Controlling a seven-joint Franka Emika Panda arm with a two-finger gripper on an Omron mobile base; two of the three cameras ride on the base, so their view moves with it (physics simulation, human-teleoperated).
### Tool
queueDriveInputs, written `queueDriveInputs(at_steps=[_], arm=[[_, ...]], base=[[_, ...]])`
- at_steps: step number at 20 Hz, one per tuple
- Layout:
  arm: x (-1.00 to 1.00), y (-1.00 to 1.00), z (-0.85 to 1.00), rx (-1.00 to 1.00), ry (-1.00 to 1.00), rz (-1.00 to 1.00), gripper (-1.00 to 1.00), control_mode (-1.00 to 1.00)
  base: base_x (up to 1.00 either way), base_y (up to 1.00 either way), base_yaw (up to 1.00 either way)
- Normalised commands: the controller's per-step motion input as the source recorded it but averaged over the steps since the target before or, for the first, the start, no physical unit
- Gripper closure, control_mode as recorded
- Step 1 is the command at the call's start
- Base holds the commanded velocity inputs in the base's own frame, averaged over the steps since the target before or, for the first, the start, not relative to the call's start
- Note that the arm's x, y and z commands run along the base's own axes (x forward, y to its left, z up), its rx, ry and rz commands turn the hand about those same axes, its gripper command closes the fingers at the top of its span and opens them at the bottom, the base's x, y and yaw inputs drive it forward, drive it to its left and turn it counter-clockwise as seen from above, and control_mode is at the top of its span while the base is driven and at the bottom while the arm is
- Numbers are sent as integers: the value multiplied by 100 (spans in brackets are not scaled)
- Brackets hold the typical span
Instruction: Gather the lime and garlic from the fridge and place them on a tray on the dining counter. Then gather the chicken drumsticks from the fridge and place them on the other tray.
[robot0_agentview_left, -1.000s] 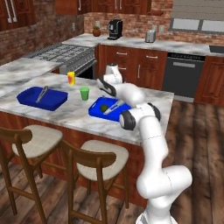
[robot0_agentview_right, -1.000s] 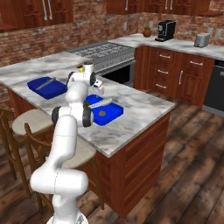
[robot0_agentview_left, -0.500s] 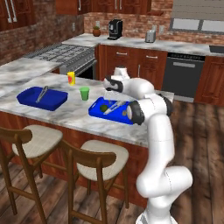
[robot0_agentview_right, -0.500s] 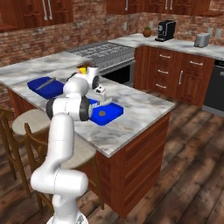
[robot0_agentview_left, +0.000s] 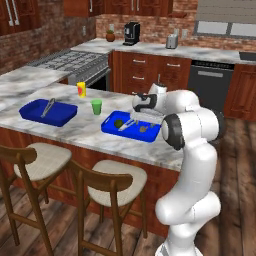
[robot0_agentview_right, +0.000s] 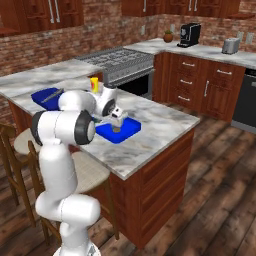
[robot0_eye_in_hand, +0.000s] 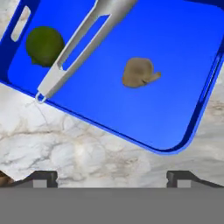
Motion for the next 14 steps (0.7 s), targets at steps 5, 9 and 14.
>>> queueDriveInputs(at_steps=[5,9,14], arm=[[-96,-30,93,21,-16,-2,-100,-100],[-97,-40,100,19,3,0,-100,-100],[-79,-40,100,3,36,0,-100,-100]], base=[[0,0,0],[0,0,0],[0,0,0]])
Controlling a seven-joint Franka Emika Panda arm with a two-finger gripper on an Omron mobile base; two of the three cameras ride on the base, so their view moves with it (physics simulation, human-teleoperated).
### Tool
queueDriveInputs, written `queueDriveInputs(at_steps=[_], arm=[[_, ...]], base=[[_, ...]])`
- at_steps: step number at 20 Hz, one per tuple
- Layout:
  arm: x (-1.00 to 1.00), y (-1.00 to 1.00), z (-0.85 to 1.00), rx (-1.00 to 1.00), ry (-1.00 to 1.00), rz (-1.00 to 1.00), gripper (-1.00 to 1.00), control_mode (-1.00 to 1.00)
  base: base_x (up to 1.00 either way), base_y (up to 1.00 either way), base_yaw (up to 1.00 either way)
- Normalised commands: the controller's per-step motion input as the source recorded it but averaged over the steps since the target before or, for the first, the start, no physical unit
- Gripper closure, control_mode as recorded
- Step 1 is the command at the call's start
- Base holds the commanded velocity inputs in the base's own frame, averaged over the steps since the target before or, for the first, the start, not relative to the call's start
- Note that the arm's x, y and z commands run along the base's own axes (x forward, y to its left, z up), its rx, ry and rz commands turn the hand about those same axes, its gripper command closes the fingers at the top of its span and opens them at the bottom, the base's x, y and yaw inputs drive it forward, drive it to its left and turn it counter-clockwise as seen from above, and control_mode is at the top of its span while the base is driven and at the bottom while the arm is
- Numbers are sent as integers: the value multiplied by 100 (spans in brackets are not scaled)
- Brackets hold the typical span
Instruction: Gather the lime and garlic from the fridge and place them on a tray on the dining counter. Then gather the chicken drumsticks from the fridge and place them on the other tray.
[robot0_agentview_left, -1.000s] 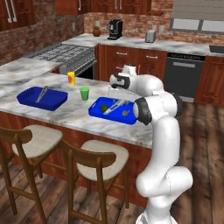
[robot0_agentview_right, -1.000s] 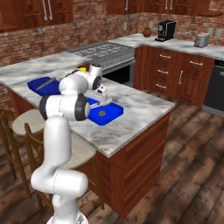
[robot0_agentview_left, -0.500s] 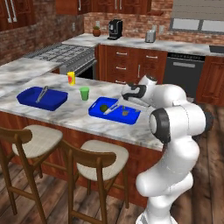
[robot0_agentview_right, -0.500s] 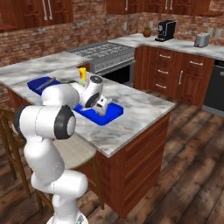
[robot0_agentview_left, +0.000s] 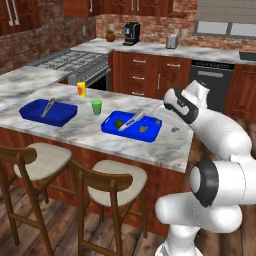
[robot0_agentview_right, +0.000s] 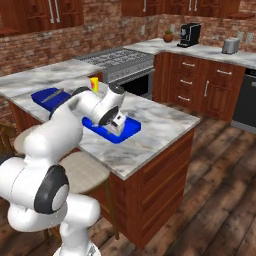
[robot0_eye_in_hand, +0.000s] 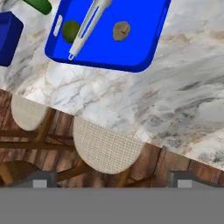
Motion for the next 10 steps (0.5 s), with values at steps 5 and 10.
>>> queueDriveInputs(at_steps=[5,10], arm=[[-84,-3,100,-4,30,0,-100,-100],[-85,3,61,-2,-15,0,-100,-100]], base=[[0,0,0],[0,0,0]])
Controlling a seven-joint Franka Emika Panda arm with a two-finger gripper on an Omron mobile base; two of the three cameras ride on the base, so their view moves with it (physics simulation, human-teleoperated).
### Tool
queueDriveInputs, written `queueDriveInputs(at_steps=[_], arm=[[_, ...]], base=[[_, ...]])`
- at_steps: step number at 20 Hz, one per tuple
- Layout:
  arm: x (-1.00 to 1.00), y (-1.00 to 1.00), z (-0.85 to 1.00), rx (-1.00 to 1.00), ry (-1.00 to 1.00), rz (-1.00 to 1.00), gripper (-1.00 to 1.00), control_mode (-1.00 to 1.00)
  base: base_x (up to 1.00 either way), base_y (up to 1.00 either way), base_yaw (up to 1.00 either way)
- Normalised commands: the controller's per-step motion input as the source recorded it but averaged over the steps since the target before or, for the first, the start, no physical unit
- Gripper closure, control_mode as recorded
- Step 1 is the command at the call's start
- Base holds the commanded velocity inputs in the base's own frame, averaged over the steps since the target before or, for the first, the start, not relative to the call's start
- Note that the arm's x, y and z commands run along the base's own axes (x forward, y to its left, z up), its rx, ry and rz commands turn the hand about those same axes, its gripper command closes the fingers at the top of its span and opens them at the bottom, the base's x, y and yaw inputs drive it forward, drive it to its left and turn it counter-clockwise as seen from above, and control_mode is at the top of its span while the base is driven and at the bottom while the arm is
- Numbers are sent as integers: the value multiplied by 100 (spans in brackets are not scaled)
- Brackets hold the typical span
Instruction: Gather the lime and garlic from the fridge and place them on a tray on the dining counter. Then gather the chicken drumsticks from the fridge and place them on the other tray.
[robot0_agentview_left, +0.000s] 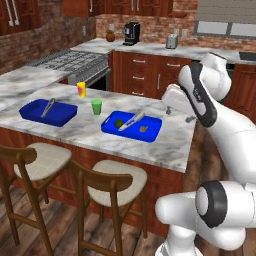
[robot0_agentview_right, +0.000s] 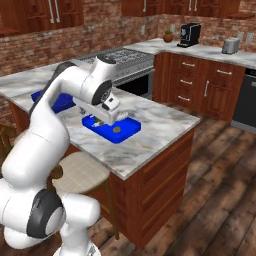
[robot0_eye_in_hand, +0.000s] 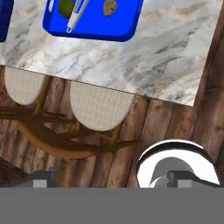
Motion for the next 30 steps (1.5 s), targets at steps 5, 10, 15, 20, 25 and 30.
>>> queueDriveInputs(at_steps=[5,10,15,20,25,30], arm=[[-78,2,27,-6,-27,9,-100,-100],[0,0,6,-35,-3,1,-100,-100],[0,-21,27,-17,-2,2,-100,-100],[-2,-29,10,4,-3,10,-100,-100],[-53,-5,0,0,-15,1,-100,-100],[-100,10,27,0,-12,0,-100,-100]], base=[[0,0,0],[0,0,0],[0,0,0],[0,0,0],[0,0,0],[0,0,0]])
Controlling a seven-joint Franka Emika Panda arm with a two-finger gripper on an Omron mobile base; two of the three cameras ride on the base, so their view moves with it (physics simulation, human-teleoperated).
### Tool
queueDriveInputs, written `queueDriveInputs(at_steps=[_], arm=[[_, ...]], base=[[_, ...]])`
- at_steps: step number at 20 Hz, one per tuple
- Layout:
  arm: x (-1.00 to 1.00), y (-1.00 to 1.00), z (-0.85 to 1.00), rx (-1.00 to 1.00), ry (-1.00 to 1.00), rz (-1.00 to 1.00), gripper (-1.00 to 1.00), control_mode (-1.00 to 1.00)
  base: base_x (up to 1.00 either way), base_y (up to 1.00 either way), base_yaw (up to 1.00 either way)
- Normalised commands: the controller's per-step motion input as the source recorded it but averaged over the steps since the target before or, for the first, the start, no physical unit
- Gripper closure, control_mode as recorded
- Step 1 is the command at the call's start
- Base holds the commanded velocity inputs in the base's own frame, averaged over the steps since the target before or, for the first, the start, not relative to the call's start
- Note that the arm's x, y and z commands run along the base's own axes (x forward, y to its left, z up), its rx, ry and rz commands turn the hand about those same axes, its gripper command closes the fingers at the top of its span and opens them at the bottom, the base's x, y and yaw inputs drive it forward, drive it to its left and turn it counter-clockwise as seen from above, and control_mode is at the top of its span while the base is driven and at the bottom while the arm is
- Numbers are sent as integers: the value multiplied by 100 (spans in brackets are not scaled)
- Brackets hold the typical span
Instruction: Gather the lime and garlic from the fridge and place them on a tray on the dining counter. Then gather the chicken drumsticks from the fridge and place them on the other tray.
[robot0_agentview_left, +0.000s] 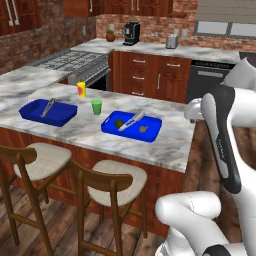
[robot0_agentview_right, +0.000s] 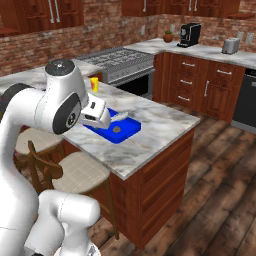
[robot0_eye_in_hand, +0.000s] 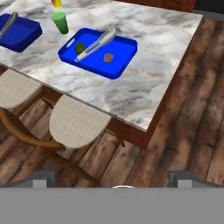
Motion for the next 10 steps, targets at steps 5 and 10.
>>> queueDriveInputs(at_steps=[5,10], arm=[[-21,0,8,0,-2,-1,-100,100],[0,0,0,0,0,0,-100,100]], base=[[12,-16,-21],[36,-28,-60]])
